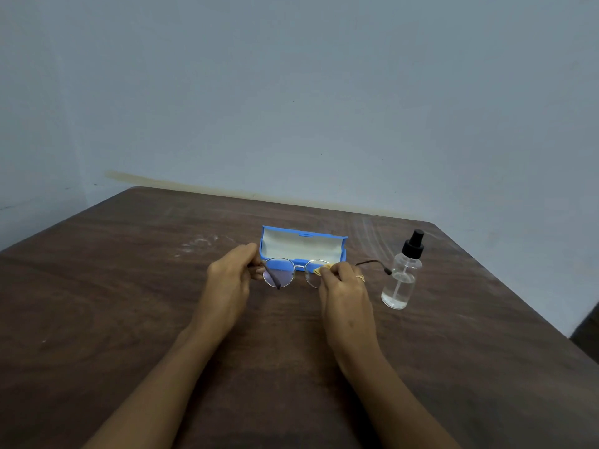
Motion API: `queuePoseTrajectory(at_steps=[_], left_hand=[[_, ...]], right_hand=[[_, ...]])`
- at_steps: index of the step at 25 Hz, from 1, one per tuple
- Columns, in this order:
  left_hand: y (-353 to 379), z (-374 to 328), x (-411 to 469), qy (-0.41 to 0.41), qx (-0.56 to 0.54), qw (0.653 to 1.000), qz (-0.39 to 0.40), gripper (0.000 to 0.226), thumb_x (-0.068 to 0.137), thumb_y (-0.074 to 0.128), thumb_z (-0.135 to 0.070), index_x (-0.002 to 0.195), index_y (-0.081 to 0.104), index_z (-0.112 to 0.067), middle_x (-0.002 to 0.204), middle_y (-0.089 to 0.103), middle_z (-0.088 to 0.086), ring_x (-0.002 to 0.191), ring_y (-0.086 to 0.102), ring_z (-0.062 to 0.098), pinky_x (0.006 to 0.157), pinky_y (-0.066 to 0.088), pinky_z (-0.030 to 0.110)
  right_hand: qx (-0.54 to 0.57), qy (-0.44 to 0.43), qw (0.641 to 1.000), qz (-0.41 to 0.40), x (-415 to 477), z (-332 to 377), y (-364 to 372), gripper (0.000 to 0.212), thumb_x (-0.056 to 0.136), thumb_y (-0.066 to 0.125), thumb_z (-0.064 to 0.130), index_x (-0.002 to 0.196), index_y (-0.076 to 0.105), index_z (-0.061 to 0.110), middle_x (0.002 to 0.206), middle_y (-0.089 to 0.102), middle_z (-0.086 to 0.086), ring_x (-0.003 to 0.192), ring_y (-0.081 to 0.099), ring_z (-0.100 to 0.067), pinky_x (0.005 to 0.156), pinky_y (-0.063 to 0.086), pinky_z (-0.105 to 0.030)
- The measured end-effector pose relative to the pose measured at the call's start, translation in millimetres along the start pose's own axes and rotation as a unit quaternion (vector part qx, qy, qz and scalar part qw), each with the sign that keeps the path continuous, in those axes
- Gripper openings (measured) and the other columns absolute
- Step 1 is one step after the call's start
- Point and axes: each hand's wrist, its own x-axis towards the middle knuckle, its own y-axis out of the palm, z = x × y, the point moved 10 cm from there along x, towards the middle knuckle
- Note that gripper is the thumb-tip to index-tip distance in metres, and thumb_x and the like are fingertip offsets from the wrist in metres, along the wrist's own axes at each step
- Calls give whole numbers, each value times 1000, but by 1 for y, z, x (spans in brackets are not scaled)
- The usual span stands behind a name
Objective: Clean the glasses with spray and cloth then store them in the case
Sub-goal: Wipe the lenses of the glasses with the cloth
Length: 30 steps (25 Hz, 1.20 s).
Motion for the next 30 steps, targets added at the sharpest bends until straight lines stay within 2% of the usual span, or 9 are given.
queuePoseTrajectory(at_steps=[4,7,9,14,20,23,26,28,30], left_hand=[[4,0,-1,4,13,1000,7,30,61,33,22,60,47,-6,63,53,8,69,52,-16,60,35,-4],[4,6,0,-14,-11,1000,3,51,64,38,27,57,38,-24,60,55,2,68,56,-10,59,38,-2],[3,16,0,-41,-20,999,-5,58,69,42,26,57,35,-30,61,57,-2,65,59,-9,56,39,-1],[1,38,1,-98,16,995,-6,30,74,49,19,61,43,-7,65,65,18,58,61,-10,52,39,1],[-2,38,1,-101,17,995,-15,45,76,50,17,58,35,-21,66,65,18,58,61,-10,51,39,2],[-4,38,2,-108,14,994,-23,45,76,47,20,58,35,-19,66,64,17,59,60,-11,51,39,1],[-2,32,3,-85,12,996,-16,35,71,42,24,60,40,-9,66,62,21,70,62,8,53,41,3],[3,24,2,-53,11,999,2,23,69,36,17,61,42,-5,68,60,23,70,57,22,54,45,11],[5,18,1,-25,12,1000,13,19,63,31,7,62,42,-8,68,59,22,68,56,24,58,46,14]], right_hand=[[36,-5,999,4,1,2,4,25,70,72,-2,93,65,5,84,62,-8,74,61,-27,47,49,-34],[85,-9,996,21,1,5,6,19,79,64,1,97,65,6,92,62,-8,84,58,-26,56,53,-38],[99,-20,995,23,0,7,6,14,80,63,2,93,67,6,93,62,-8,85,58,-25,58,54,-37],[91,-46,995,21,0,7,4,10,74,59,0,78,67,4,84,61,-9,76,58,-27,53,50,-34],[73,-127,989,31,-2,22,-2,22,69,55,2,85,70,7,83,63,-9,74,60,-24,49,53,-30],[81,-89,992,35,-1,13,0,18,70,56,1,81,69,6,83,63,-8,76,60,-26,52,52,-31],[77,-37,995,55,-1,-1,8,14,76,56,-1,82,68,4,86,62,-10,80,58,-29,56,52,-39],[77,-12,995,61,-1,-6,10,12,79,55,1,82,67,3,87,62,-10,82,56,-30,56,52,-41],[69,-4,996,51,-1,-6,10,11,78,55,5,78,66,3,83,61,-10,78,57,-30,51,49,-38]])
